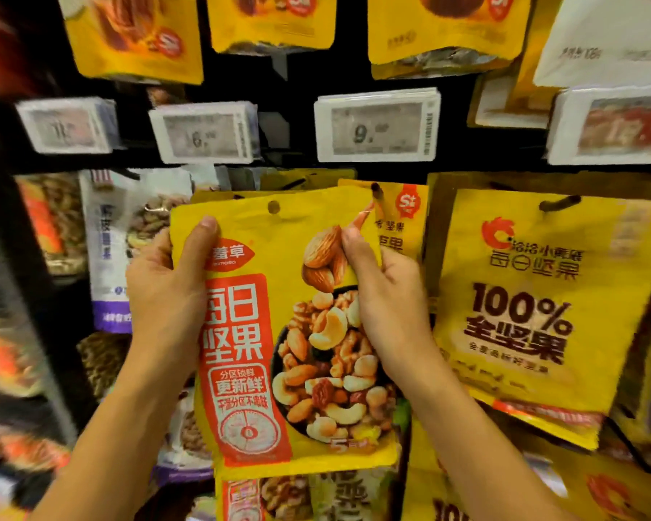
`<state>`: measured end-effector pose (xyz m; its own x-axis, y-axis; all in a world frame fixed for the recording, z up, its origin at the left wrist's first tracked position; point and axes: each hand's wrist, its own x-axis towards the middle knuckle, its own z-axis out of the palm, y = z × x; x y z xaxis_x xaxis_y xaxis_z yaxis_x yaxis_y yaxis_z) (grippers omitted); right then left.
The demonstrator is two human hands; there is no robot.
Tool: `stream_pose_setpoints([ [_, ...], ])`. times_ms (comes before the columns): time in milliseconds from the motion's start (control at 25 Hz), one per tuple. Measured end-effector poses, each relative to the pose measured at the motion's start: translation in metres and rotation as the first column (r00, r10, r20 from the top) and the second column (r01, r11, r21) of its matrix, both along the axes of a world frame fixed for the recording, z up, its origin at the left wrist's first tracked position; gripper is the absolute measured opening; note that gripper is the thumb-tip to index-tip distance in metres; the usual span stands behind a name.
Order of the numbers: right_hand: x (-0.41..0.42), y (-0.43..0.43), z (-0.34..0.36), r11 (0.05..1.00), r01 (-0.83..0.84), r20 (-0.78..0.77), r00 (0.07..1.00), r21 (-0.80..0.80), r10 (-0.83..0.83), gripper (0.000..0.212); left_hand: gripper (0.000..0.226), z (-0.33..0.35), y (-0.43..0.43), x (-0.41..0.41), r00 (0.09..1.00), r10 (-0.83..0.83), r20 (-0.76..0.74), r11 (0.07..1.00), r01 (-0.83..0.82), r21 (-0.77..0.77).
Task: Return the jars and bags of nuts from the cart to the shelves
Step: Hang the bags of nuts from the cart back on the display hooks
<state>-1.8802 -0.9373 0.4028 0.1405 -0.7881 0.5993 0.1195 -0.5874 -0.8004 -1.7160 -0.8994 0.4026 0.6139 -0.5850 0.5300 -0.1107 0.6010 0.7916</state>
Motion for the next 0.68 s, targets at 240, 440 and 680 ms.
stream_pose_setpoints([
  [240, 0.061, -0.035, 0.004, 0.994, 0.085, -0.028, 0.996, 0.073, -0.084, 0.049, 0.031, 0.006, -0.03, 0.057, 0.997, 0.058, 0.054, 0.997, -0.061, 0.048],
  [440, 0.071, -0.053, -0.007, 0.989, 0.114, 0.014, 0.993, 0.095, -0.116, 0.053, 0.029, 0.001, -0.051, 0.067, 0.998, 0.012, 0.063, 0.997, -0.017, 0.075],
  [680, 0.08, -0.063, -0.008, 0.984, 0.149, 0.044, 0.987, 0.099, -0.154, 0.042, 0.029, 0.002, -0.063, 0.078, 0.998, -0.028, 0.052, 0.997, 0.024, 0.073],
])
